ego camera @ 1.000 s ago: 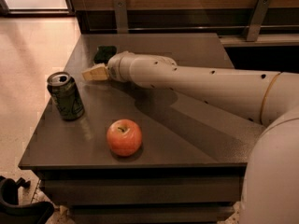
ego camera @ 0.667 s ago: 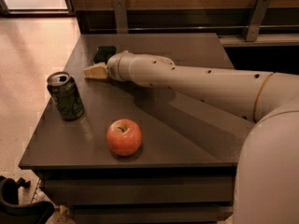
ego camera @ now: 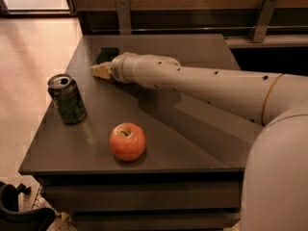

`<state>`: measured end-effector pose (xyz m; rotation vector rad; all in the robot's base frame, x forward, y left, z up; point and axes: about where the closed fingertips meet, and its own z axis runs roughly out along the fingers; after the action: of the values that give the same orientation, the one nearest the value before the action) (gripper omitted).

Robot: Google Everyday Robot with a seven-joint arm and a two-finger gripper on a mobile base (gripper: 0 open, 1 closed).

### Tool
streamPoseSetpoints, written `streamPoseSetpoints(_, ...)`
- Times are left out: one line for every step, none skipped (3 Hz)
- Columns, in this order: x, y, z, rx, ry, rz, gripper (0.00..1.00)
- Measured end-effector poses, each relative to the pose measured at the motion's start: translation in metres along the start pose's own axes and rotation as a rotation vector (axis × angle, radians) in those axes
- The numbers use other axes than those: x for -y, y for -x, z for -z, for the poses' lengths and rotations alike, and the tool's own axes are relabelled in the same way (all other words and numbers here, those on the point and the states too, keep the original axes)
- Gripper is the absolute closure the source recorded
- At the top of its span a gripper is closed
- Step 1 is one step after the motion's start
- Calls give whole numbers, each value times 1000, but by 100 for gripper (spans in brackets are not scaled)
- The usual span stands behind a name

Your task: Pick sponge

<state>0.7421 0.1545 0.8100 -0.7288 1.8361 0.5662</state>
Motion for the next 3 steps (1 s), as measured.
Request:
streamPoseSetpoints(0, 2, 1, 0, 0, 0, 86)
streamPoseSetpoints(0, 2, 1, 0, 0, 0, 100)
streamPoseSetpoints(0, 3, 1, 0, 0, 0, 100)
